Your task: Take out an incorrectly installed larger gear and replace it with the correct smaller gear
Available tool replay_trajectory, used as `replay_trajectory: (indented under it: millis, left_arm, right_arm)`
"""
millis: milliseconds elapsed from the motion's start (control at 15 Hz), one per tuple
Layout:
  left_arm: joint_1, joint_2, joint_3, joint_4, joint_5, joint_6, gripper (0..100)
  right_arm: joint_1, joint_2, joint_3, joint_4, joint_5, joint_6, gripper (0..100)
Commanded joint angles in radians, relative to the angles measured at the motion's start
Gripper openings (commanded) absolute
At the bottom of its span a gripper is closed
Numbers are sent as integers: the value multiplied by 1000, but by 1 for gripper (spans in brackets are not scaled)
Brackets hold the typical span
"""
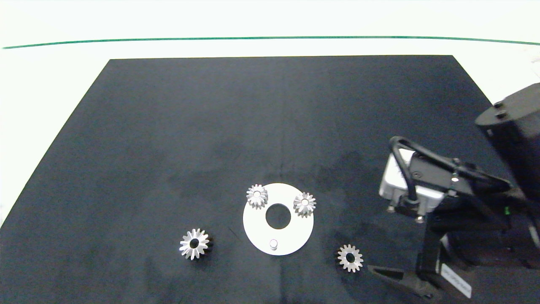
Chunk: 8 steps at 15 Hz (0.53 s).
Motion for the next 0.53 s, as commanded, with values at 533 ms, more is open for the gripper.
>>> replay_trajectory:
  millis: [533]
  left_arm:
    - [-1,-26,8,0,1,19,100]
  right_arm:
    - [76,246,20,14,-84,1,100]
